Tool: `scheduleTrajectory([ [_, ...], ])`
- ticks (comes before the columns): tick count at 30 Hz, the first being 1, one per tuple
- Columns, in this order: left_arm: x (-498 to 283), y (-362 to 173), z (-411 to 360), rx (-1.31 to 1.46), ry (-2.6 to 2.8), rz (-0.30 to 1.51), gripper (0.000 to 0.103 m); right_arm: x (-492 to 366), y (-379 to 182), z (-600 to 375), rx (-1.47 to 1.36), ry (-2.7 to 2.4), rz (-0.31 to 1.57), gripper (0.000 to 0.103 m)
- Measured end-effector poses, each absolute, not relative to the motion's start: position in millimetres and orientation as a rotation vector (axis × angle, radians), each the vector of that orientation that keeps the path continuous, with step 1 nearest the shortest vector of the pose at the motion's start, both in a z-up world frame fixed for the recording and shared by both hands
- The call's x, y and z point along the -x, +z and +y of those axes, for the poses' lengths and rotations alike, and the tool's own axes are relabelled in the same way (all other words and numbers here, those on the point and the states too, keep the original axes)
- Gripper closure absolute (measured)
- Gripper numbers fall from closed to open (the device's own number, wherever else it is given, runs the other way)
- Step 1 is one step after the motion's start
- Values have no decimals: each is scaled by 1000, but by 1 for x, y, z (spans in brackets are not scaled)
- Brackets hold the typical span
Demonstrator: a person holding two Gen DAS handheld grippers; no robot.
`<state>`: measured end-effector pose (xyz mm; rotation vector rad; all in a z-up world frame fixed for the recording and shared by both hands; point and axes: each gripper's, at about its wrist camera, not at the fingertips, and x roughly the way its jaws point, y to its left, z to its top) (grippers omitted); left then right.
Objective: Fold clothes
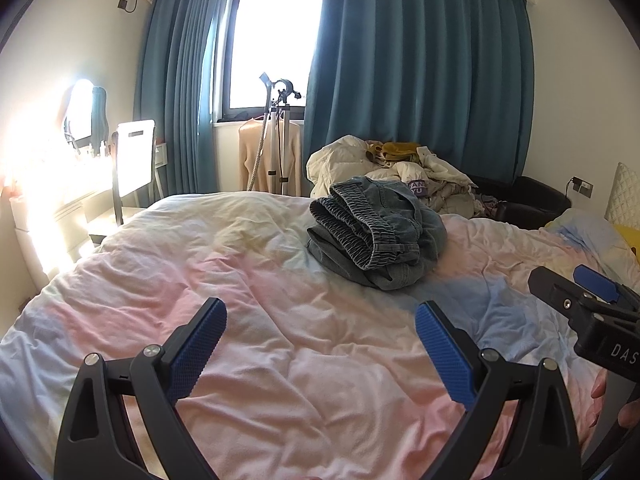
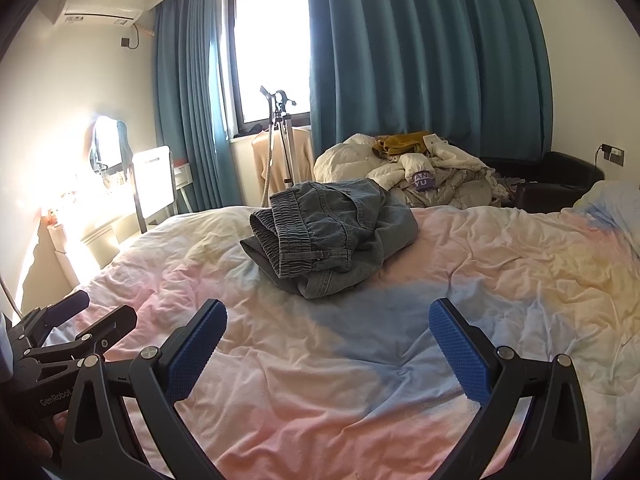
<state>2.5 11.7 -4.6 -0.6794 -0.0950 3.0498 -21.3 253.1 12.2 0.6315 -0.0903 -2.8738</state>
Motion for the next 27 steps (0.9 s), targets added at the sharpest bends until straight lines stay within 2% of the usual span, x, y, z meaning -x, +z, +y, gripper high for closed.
scheduleTrajectory([
  [27,-3,-5,17,675,3056,-60,6,23,12,261,-618,-2877,-166,0],
])
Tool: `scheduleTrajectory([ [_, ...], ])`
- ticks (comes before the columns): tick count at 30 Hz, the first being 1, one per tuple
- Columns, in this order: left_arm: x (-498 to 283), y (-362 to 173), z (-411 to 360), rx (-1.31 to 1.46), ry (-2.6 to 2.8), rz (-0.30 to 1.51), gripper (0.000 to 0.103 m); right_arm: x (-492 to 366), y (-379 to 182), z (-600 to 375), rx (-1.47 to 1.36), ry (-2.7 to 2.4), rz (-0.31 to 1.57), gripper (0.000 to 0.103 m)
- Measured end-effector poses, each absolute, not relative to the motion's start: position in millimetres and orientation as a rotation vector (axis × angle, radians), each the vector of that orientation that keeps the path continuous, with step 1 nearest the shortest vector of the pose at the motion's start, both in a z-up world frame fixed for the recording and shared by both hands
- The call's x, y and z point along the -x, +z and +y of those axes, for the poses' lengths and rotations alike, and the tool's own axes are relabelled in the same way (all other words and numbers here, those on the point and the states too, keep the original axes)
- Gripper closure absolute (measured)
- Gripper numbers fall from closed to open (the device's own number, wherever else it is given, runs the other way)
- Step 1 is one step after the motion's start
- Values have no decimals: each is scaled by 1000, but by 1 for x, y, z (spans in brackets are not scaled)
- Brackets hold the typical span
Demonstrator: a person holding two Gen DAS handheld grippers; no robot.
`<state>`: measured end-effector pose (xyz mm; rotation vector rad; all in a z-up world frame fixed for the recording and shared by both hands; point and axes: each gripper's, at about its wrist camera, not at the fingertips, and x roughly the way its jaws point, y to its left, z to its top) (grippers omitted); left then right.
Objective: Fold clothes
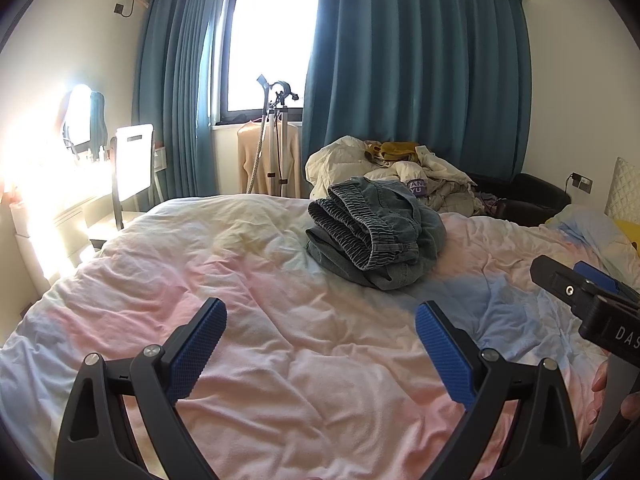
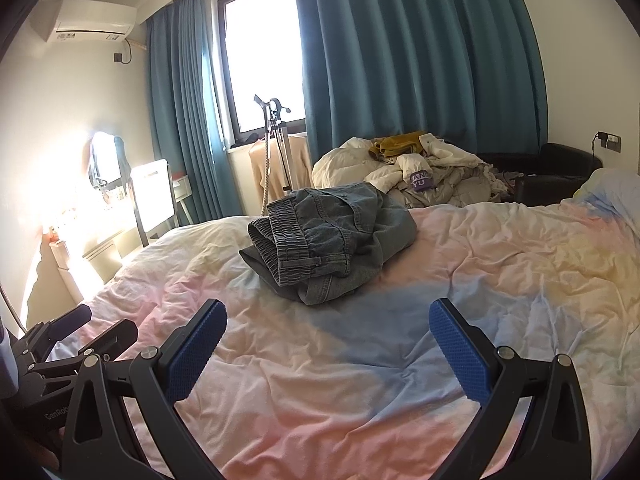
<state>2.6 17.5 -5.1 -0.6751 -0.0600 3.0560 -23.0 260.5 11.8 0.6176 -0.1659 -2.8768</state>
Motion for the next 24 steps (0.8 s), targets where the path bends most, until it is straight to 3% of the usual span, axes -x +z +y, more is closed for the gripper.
scheduleTrajectory([
  [24,1,-8,18,688,3028,-59,6,22,13,263,-597,-2893,-194,0],
])
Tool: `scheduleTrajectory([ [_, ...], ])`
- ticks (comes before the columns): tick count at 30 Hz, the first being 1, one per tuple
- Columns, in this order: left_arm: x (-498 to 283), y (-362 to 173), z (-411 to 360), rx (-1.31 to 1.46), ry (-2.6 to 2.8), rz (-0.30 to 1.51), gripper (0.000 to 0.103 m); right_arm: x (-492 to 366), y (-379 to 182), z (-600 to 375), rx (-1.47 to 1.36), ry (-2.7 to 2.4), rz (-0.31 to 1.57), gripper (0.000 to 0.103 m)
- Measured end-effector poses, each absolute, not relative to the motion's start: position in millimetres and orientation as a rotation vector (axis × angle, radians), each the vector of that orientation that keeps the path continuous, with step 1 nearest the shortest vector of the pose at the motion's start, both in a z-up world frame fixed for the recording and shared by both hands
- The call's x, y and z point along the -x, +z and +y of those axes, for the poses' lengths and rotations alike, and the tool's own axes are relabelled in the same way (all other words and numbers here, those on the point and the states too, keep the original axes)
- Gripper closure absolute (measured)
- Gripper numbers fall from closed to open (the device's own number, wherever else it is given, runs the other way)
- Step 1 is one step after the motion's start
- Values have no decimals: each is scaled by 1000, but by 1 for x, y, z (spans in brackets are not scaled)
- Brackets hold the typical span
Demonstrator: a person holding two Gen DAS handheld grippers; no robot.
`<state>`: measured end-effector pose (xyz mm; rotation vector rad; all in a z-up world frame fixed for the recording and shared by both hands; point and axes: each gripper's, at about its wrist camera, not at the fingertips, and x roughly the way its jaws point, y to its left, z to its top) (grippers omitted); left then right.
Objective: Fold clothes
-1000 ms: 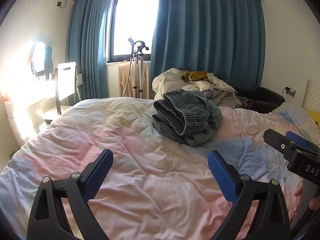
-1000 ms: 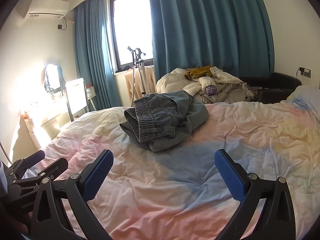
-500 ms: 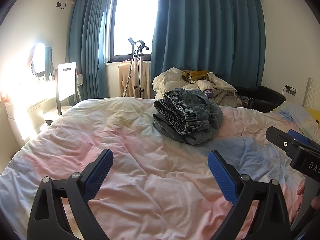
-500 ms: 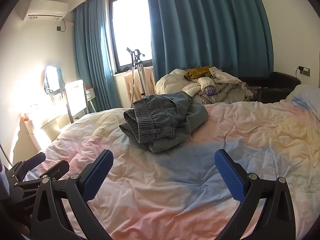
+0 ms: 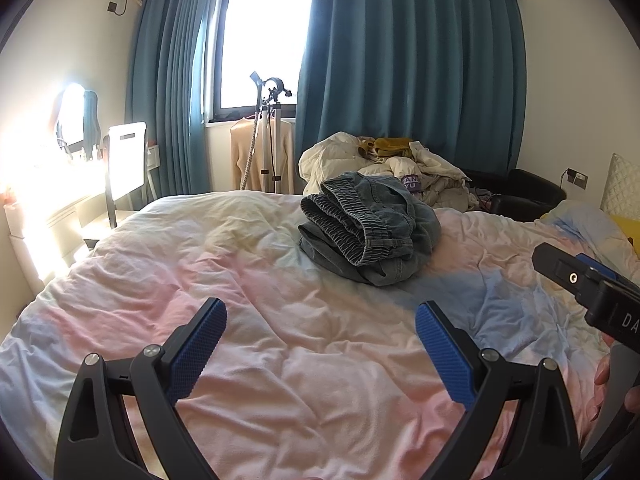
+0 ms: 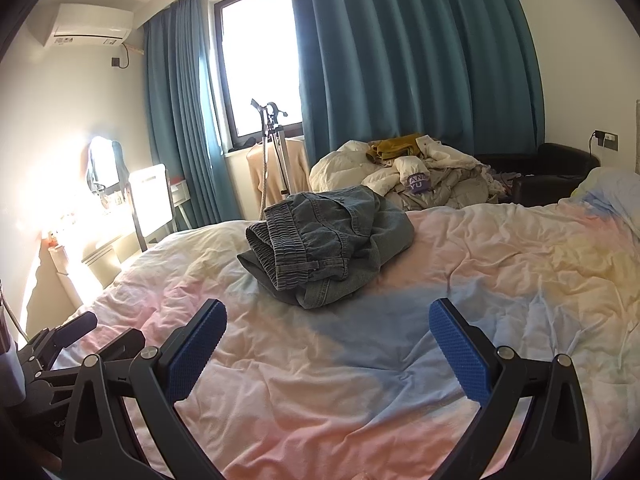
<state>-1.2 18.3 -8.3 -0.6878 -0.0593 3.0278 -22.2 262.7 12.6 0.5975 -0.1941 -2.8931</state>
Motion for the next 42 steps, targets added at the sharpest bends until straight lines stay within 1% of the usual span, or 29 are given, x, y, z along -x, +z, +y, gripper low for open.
scheduleTrajectory([
  [11,5,-8,15,700,3027,-99,6,21,15,269,-539,-2910,-230,0],
  [18,30,16,19,617,3042,-105,6,16,19,270,-449,-2948,-217,0],
  [21,45,25,24,591,3046,-67,6,15,18,268,-462,-2947,-194,0],
  [24,57,28,25,594,3032,-68,6,17,14,266,-487,-2994,-164,0],
  [26,61,25,24,598,3035,-79,6,21,11,266,-505,-3007,-188,0],
  [29,65,18,21,611,3043,-111,6,42,6,265,-552,-2964,-224,0],
  [32,66,8,15,632,3050,-126,6,74,6,255,-602,-2941,-204,1],
  [35,68,4,10,617,3056,-123,6,109,6,239,-623,-2918,-175,2],
  [38,69,4,4,577,3080,-98,6,143,2,218,-609,-2880,-94,6],
  [39,69,4,1,568,3090,-94,6,156,0,211,-618,-2856,-86,8],
  [42,71,0,-9,555,3096,-96,6,196,-5,188,-666,-2796,-44,10],
])
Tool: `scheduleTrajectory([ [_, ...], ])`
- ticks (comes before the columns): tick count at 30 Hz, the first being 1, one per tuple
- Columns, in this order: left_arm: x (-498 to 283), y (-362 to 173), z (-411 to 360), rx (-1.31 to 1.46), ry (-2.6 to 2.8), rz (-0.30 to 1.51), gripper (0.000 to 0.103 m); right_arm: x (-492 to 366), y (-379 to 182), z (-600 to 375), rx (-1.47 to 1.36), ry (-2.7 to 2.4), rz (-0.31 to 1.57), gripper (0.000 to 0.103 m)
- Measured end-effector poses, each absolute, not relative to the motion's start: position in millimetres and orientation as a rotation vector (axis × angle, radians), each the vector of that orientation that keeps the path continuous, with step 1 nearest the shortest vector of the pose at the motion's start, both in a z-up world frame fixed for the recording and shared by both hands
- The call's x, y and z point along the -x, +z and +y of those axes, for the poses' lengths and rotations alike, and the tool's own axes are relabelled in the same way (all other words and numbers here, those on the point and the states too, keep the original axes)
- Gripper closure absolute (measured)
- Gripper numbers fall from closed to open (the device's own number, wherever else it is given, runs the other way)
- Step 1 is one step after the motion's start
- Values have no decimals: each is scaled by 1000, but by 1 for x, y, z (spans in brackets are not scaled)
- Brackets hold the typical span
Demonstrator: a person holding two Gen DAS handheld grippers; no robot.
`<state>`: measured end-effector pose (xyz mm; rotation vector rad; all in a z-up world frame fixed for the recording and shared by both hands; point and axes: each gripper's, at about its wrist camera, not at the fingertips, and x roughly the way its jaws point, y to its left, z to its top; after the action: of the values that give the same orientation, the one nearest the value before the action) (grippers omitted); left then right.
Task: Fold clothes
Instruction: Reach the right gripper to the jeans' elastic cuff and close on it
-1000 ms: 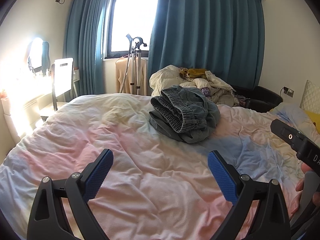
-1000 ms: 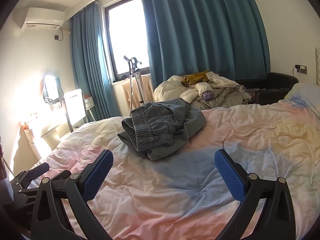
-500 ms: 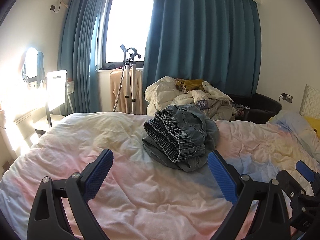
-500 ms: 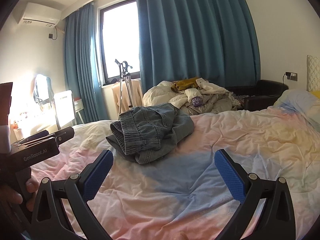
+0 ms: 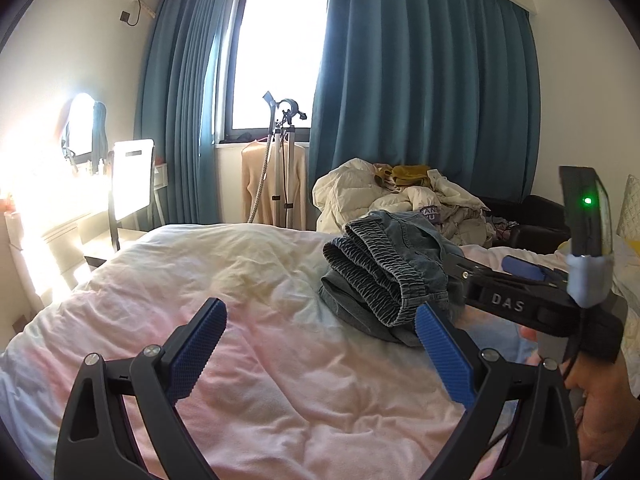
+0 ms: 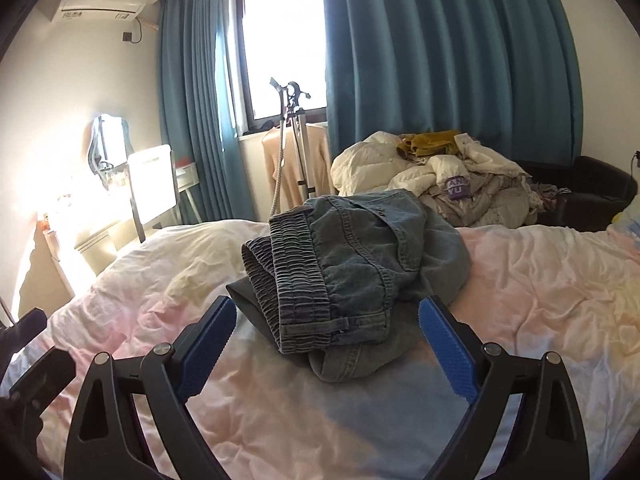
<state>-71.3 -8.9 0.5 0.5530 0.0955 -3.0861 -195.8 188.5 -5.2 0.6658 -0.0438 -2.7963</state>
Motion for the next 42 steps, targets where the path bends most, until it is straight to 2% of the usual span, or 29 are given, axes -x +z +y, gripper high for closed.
scheduleTrajectory([
  [2,74,-4,-15,-560,-3101,110,6,222,-8,171,-697,-2783,8,15],
  [4,80,-10,-20,-593,-3080,117,6,249,-11,155,-741,-2779,30,26],
  [6,85,-14,-26,-612,-3095,169,6,275,-14,142,-785,-2784,46,28],
  [8,88,-16,-31,-622,-3095,209,6,300,-20,131,-828,-2779,60,36],
  [10,91,-19,-36,-634,-3095,250,6,317,-27,118,-871,-2740,82,48],
  [14,96,-25,-47,-700,-3097,374,6,328,-35,97,-898,-2691,120,50],
  [17,97,-27,-52,-708,-3079,430,6,331,-40,86,-903,-2754,255,52],
  [18,97,-27,-52,-701,-3069,425,6,334,-43,85,-918,-2784,313,67],
  [20,99,-27,-52,-690,-3056,392,6,336,-45,91,-936,-2836,328,75],
  [21,100,-28,-53,-688,-3056,390,6,334,-43,98,-940,-2857,281,83],
  [22,101,-29,-55,-692,-3057,406,6,329,-38,104,-934,-2869,246,90],
  [24,104,-30,-58,-699,-3065,466,6,316,-26,115,-905,-2885,213,97],
  [28,105,-28,-56,-702,-3084,506,6,282,15,140,-820,-2901,163,99],
  [34,90,-11,-45,-635,-3164,472,6,223,65,213,-772,-2918,-111,100],
  [42,70,-4,-27,-625,-3240,454,6,113,86,303,-631,-2935,-359,103],
])
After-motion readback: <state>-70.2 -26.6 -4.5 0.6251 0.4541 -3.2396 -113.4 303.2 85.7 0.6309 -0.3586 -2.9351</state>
